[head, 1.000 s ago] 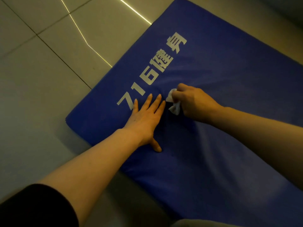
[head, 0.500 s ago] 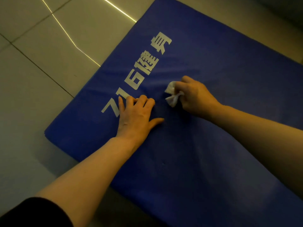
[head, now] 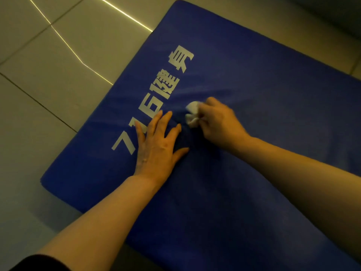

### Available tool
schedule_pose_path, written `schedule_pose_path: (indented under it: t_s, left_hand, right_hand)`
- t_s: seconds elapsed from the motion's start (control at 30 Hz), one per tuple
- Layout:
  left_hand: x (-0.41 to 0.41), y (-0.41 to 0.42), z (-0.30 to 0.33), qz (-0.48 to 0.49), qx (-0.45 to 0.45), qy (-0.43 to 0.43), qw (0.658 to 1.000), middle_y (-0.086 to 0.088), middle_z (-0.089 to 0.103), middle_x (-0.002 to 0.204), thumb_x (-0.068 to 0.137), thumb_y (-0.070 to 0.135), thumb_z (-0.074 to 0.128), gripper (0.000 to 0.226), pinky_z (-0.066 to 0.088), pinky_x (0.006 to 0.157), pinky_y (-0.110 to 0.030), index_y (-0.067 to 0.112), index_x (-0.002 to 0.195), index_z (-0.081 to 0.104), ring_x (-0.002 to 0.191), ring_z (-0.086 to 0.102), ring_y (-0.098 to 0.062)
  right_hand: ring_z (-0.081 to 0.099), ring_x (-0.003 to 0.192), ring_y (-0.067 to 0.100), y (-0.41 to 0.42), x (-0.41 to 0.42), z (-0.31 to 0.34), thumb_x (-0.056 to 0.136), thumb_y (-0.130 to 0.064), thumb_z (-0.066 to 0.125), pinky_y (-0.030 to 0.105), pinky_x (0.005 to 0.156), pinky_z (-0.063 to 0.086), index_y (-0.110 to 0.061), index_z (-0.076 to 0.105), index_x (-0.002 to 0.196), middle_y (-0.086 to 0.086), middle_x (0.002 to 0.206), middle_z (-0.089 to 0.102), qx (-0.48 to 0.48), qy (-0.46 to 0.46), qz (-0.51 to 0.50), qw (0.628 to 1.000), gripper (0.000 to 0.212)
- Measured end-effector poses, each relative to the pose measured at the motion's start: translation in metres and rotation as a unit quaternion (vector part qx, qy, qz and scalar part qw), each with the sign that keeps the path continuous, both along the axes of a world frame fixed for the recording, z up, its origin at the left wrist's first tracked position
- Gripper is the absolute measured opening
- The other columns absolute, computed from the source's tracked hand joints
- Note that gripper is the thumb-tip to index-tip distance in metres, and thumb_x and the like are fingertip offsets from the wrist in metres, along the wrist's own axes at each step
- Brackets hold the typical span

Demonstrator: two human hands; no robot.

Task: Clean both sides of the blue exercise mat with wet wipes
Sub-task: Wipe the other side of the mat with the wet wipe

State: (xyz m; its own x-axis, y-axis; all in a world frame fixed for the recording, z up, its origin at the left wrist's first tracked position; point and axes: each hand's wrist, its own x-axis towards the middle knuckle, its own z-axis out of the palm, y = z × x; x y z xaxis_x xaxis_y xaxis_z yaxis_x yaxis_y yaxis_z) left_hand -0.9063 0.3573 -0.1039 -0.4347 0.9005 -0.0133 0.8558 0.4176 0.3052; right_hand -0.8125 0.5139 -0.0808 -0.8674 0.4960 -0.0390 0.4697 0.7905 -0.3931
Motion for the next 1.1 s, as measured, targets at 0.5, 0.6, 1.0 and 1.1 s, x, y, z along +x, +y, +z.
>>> schedule_pose_path:
  t_s: [0.5, 0.6, 1.0, 1.1]
  left_hand:
    - [-0.02, 0.03, 0.019, -0.051, -0.147, -0.007, 0.988, -0.006, -0.002, 0.158, 0.079, 0.064, 0.061, 0.108, 0.006, 0.119, -0.054, 0.023, 0.154, -0.005, 0.145, 0.002, -0.026]
    - [-0.028, 0.038, 0.017, -0.082, -0.176, -0.008, 0.981, -0.002, -0.031, 0.156, 0.077, 0.066, 0.062, 0.119, -0.012, 0.115, -0.05, 0.019, 0.151, -0.019, 0.144, -0.026, -0.022]
    - [-0.041, 0.084, 0.022, -0.125, -0.311, -0.001, 0.942, -0.005, -0.044, 0.148, 0.053, 0.07, 0.077, 0.155, -0.007, 0.118, -0.053, 0.013, 0.143, -0.036, 0.138, -0.036, -0.022]
    - [-0.041, 0.085, 0.023, -0.124, -0.326, -0.015, 0.937, -0.002, -0.048, 0.144, 0.053, 0.069, 0.077, 0.155, -0.008, 0.118, -0.053, 0.015, 0.14, -0.039, 0.137, -0.038, -0.022]
  right_hand:
    - [0.051, 0.079, 0.03, 0.027, -0.023, -0.001, 0.096, -0.025, 0.048, 0.037, 0.065, 0.039, -0.014, 0.044, 0.087, 0.011, 0.099, 0.048, -0.029, 0.029, -0.091, 0.995, 0.015]
    - [0.052, 0.097, 0.039, 0.07, 0.002, -0.002, 0.095, -0.023, 0.05, 0.036, 0.074, 0.034, -0.003, 0.054, 0.099, 0.021, 0.109, 0.052, 0.025, 0.031, -0.24, 0.97, 0.02]
    - [0.055, 0.085, 0.036, 0.06, -0.036, -0.014, 0.098, -0.03, 0.044, 0.038, 0.066, 0.041, -0.009, 0.051, 0.099, 0.015, 0.106, 0.052, -0.002, 0.076, -0.147, 0.986, 0.022]
    - [0.055, 0.091, 0.035, 0.105, -0.012, -0.014, 0.097, -0.026, 0.046, 0.035, 0.068, 0.036, -0.005, 0.052, 0.108, 0.016, 0.114, 0.051, 0.019, 0.062, -0.288, 0.955, 0.024]
